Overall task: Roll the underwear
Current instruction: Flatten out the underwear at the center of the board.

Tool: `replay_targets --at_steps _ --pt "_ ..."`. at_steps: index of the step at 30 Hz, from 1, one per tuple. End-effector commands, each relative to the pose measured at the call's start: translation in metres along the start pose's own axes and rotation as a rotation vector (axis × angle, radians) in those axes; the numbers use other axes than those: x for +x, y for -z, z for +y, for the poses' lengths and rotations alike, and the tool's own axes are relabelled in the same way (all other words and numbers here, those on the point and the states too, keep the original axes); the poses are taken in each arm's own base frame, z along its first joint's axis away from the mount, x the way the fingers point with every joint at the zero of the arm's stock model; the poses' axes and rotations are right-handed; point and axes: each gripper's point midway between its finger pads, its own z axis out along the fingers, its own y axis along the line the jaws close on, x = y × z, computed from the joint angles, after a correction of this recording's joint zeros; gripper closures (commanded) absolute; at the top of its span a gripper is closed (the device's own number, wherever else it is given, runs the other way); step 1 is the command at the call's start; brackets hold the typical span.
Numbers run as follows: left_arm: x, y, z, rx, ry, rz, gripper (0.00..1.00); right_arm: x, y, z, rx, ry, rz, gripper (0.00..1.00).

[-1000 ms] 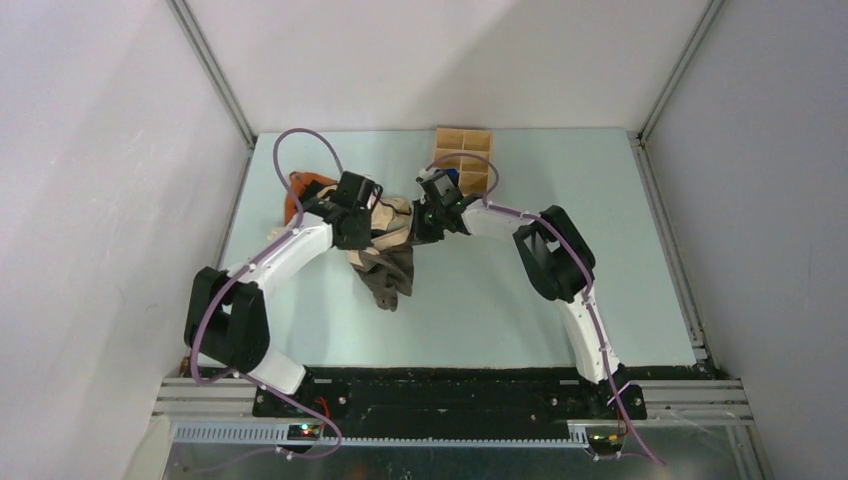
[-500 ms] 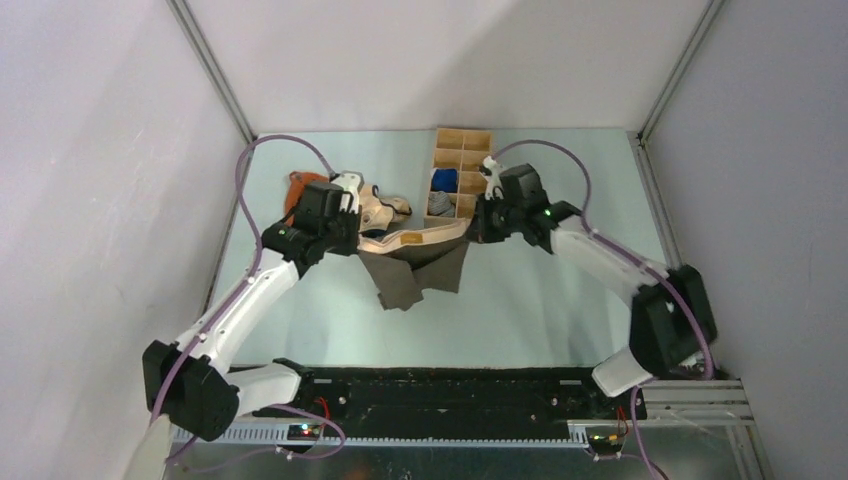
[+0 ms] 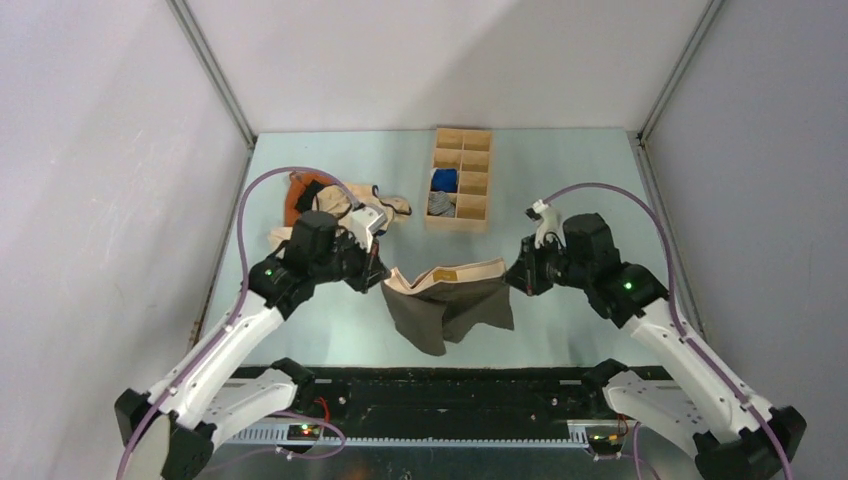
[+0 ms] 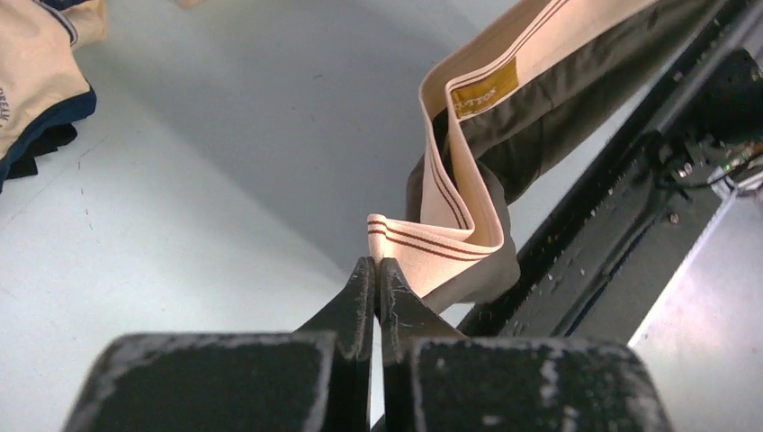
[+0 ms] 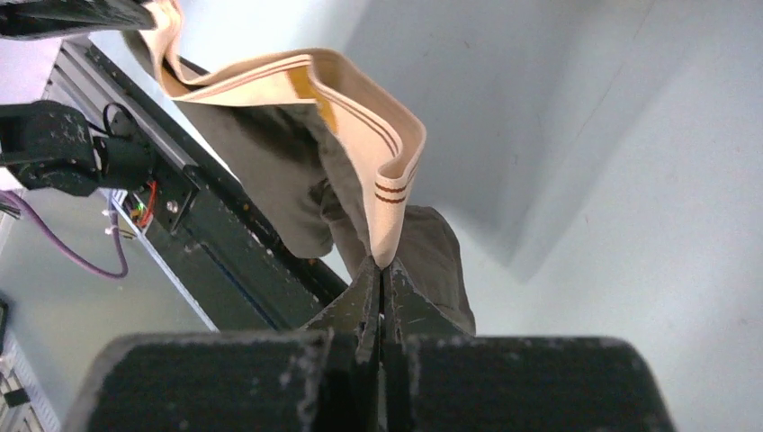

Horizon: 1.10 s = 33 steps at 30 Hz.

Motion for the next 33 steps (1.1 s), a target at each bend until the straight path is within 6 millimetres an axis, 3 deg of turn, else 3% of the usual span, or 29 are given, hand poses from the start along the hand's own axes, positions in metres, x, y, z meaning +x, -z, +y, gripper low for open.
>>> replay_targets --at_steps 1,4,7,13,15,17,18,19,20,21,22,23,24,25,26,27,28,29,31,33 --pt "-0.008 0.027 -0.024 0.086 -0.172 -0.072 1.0 0.019 0.031 0.006 -0.03 0.023 0.073 1.0" --pt "-0.004 0.026 -0.02 0.054 -0.138 -0.051 1.0 0.024 0.042 0.024 -0.119 0.002 0.09 1.0" --pt "0.007 0.004 -0.001 -0.028 -0.015 0.011 1.0 0.027 0.033 0.01 -0.069 -0.064 0.109 1.0" --pt "-0.005 -0.039 0.041 -0.205 0.104 -0.009 1.0 0.018 -0.004 -0.061 0.107 -0.269 0.123 1.0" --pt "-0.012 -0.054 0.055 -0.254 0.129 -0.017 1.0 0.019 -0.025 -0.085 0.149 -0.308 0.153 1.0" --pt "-0.01 -0.071 0.069 -0.295 0.152 0.008 1.0 0.019 -0.043 -0.103 0.184 -0.328 0.167 1.0" --pt "0.001 -0.085 0.077 -0.314 0.169 0.056 1.0 0.014 -0.05 -0.109 0.19 -0.325 0.155 1.0" --pt "-0.005 -0.089 0.085 -0.342 0.189 0.047 1.0 0.017 -0.06 -0.12 0.216 -0.344 0.177 1.0" --pt "0.0 -0.102 0.096 -0.37 0.23 0.08 1.0 0.008 -0.066 -0.126 0.224 -0.341 0.153 1.0" --pt "0.013 -0.114 0.107 -0.399 0.257 0.129 1.0 0.012 -0.076 -0.136 0.247 -0.356 0.174 1.0" --pt "0.007 -0.117 0.118 -0.432 0.292 0.116 1.0 -0.002 -0.082 -0.14 0.249 -0.343 0.145 1.0" --pt "0.014 -0.127 0.129 -0.457 0.307 0.137 1.0 0.002 -0.092 -0.151 0.276 -0.359 0.168 1.0" --pt "0.007 -0.129 0.139 -0.478 0.321 0.125 1.0 -0.013 -0.097 -0.156 0.283 -0.35 0.134 1.0" --pt "0.013 -0.135 0.146 -0.494 0.332 0.152 0.99 -0.01 -0.107 -0.168 0.314 -0.362 0.152 1.0" --pt "0.005 -0.134 0.154 -0.51 0.343 0.148 0.95 -0.016 -0.117 -0.177 0.324 -0.365 0.15 1.0" --pt "0.008 -0.137 0.159 -0.515 0.354 0.166 0.8 -0.018 -0.12 -0.184 0.346 -0.366 0.149 0.94" --pt "0.003 -0.134 0.165 -0.519 0.371 0.166 0.74 -0.021 -0.127 -0.191 0.356 -0.373 0.156 0.89" --pt "0.003 -0.132 0.168 -0.522 0.38 0.169 0.58 -0.022 -0.128 -0.195 0.365 -0.379 0.159 0.79" --pt "0.0 -0.117 0.172 -0.537 0.406 0.173 0.4 -0.021 -0.123 -0.197 0.375 -0.398 0.181 0.61" --pt "0.005 -0.099 0.171 -0.547 0.428 0.183 0.3 -0.017 -0.11 -0.191 0.371 -0.384 0.208 0.49"
